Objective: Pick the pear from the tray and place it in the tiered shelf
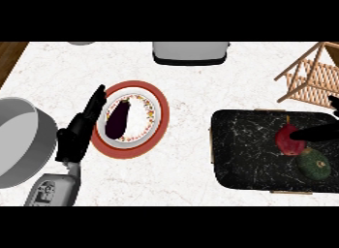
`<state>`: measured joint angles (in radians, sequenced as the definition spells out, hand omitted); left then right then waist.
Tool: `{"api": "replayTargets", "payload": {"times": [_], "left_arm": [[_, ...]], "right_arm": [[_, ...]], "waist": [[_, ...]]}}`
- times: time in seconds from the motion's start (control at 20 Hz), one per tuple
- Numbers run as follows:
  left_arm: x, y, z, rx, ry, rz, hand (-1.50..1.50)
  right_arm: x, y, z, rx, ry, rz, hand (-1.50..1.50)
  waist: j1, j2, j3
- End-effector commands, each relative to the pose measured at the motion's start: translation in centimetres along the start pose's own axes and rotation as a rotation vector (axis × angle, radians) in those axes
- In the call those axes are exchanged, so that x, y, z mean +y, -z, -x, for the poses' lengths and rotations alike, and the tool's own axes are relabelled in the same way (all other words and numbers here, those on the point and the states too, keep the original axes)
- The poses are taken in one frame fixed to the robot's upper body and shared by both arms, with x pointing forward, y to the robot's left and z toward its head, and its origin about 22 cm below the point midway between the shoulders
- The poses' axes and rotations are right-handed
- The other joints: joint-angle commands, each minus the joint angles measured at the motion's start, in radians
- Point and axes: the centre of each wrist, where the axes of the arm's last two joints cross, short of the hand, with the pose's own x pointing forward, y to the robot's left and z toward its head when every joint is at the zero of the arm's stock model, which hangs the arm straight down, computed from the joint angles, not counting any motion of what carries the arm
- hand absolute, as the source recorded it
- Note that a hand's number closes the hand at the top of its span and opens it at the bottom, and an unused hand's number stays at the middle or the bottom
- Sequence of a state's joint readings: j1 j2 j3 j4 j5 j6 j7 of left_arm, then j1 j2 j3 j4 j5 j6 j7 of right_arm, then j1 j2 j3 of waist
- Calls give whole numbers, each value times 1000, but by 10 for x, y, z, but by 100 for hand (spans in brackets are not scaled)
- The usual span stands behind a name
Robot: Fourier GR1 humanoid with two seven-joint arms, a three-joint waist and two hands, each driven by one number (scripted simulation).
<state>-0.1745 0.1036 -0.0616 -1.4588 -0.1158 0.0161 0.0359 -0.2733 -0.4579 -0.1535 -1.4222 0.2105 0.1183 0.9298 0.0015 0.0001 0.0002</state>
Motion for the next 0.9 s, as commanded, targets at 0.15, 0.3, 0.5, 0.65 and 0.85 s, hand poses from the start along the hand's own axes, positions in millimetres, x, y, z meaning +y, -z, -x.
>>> {"api": "replayTargets", "payload": {"times": [0.15, 0.3, 0.5, 0.65, 0.85], "left_arm": [[13, -1, 22, 4, 9, -4, 0], [-15, -6, 1, -8, 7, 3, 0], [2, 1, 10, 5, 0, -2, 0], [-3, -12, 11, 10, -8, 6, 0], [-6, -14, -13, 12, 4, -15, 0]], "right_arm": [[14, 6, 2, 17, -27, 4, -150], [46, 5, 13, 36, -29, 5, -150], [40, 15, 6, 31, -30, -20, -150], [37, 0, 32, 33, -24, -49, -150], [35, 26, 24, 37, -24, -48, -150]], "waist": [[-1, 0, 0], [0, -1, 0], [0, 0, 0], [-4, -1, 0], [1, -1, 0]]}}
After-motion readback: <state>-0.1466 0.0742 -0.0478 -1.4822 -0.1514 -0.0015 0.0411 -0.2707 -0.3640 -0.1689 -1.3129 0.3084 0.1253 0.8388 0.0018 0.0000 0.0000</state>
